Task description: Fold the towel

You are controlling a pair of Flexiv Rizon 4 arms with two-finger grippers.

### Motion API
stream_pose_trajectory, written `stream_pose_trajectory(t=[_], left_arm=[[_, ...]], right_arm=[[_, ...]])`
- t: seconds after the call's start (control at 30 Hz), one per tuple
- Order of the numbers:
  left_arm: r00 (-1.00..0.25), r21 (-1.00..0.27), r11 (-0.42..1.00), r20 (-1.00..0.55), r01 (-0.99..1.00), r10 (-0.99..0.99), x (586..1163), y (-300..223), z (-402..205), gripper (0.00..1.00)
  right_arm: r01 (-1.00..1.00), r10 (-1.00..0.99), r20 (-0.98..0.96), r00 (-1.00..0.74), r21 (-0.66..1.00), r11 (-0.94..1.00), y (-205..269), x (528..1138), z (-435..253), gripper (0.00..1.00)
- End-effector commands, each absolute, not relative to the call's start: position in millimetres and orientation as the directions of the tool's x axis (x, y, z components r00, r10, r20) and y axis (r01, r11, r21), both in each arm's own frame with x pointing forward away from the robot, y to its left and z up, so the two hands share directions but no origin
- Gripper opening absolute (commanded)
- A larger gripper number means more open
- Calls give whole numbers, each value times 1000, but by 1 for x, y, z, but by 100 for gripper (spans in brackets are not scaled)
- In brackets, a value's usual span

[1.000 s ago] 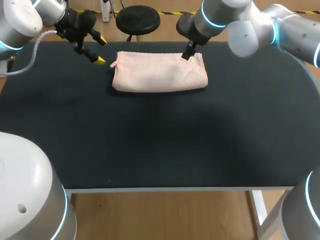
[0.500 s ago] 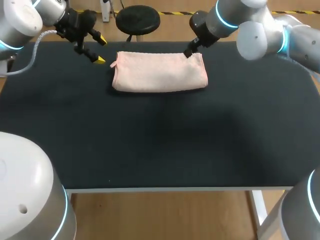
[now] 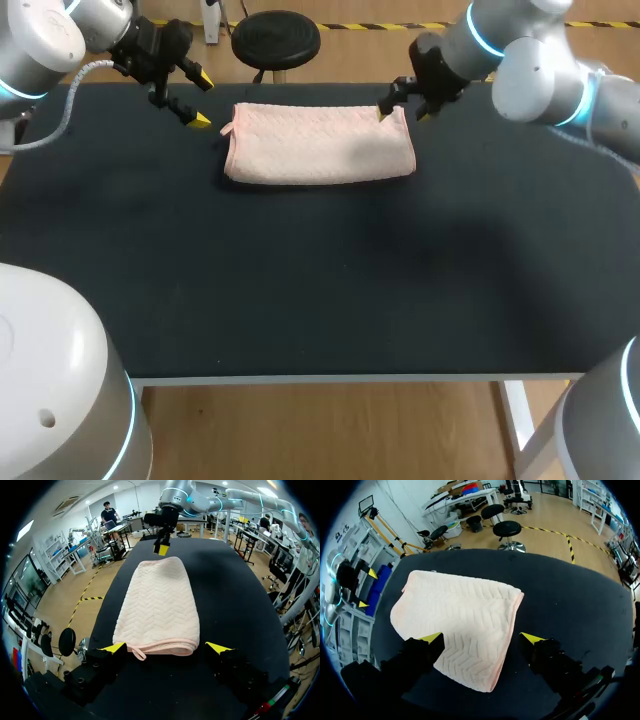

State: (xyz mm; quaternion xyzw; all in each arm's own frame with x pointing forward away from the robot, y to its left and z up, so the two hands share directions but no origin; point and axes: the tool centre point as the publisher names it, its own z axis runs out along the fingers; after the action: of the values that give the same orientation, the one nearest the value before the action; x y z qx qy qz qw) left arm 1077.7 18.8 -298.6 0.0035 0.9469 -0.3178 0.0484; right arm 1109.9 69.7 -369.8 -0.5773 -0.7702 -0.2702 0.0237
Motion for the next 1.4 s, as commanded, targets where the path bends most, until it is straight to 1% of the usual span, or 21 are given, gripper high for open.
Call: stream_pose_trajectory(t=[0.03, 0.43, 0.9, 1.4], left_arm=[[-995, -602, 797, -96, 39, -24, 1077, 19, -299, 100], [-995, -602, 797, -96, 39, -24, 1077, 19, -299, 100], [-995, -602, 797, -96, 39, -24, 1077, 19, -299, 100], [-995, -602, 797, -96, 39, -24, 1077, 19, -299, 100]], right_arm=[[923, 848, 429, -312, 347, 165, 66, 1116, -384, 100], [926, 828, 458, -323, 332, 178, 63, 1119, -404, 100], [951, 777, 571, -263, 289, 110, 65, 1120, -421, 100], [950, 738, 616, -276, 289, 115, 85, 1120, -427, 100]])
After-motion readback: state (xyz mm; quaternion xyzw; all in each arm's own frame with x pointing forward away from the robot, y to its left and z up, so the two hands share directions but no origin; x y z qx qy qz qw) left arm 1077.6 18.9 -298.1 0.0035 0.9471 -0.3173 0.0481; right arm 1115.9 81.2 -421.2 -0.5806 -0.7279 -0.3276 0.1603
